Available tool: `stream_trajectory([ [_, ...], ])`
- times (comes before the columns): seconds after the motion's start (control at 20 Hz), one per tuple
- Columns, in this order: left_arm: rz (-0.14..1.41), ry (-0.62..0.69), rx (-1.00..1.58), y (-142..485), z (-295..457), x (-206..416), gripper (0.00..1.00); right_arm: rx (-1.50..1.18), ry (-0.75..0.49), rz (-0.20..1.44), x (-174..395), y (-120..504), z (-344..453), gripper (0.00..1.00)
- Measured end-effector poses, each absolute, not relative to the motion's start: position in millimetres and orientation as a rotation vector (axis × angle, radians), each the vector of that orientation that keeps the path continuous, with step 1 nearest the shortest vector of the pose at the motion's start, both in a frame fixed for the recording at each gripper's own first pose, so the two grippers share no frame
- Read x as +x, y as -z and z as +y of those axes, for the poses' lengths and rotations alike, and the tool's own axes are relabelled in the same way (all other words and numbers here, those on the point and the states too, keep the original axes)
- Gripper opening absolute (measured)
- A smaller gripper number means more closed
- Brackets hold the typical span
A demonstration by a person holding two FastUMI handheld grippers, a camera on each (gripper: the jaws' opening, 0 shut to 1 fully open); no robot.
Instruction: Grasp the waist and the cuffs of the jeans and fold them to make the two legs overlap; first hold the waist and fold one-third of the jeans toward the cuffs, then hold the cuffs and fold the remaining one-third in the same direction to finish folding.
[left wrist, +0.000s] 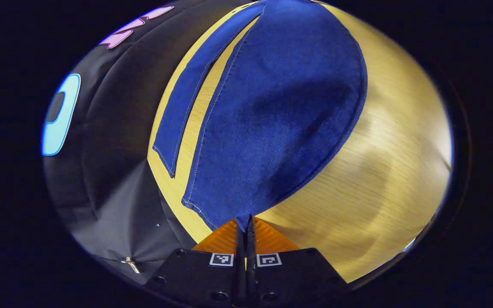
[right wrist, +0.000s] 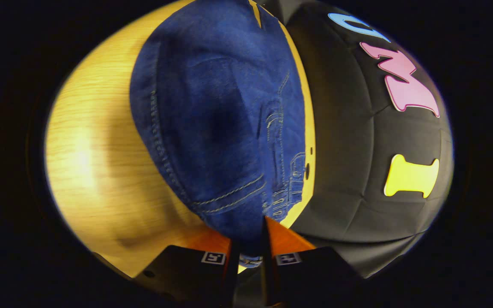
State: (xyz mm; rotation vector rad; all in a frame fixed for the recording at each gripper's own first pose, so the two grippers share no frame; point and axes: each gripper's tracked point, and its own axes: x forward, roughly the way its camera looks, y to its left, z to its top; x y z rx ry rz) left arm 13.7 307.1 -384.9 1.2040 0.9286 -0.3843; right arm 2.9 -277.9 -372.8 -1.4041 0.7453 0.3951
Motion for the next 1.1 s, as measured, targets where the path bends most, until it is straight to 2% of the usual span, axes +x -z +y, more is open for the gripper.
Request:
stream_trajectory([
  [0.05, 0.934, 0.382, 1.195, 384, 306, 13, 0.05, -1.373, -0.399, 0.758, 6, 378, -282, 0.25],
  [0.15, 0.944, 0.399, 1.182, 385, 300, 10, 0.06, -1.277, -0.441, 0.809, -7, 375, -280, 0.13],
  [0.2, 0.946, 0.407, 1.201, 386, 299, 6, 0.06, -1.252, -0.469, 0.831, -14, 373, -278, 0.10],
  [0.35, 0.954, 0.391, 1.137, 387, 294, 4, 0.05, -1.288, -0.524, 0.845, -22, 362, -275, 0.10],
  [0.5, 1.026, 0.268, 0.828, 380, 298, 18, 0.05, -1.195, -0.422, 0.859, -14, 343, -279, 0.10],
  [0.7, 1.091, 0.289, 0.664, 351, 289, 35, 0.06, -1.168, -0.377, 0.812, 20, 292, -273, 0.10],
  [0.9, 1.038, 0.175, 0.470, 287, 286, 87, 0.06, -1.058, -0.313, 0.801, 76, 250, -272, 0.10],
  [1.1, 0.965, 0.105, 0.301, 257, 283, 173, 0.06, -0.861, -0.202, 0.821, 142, 221, -275, 0.10],
])
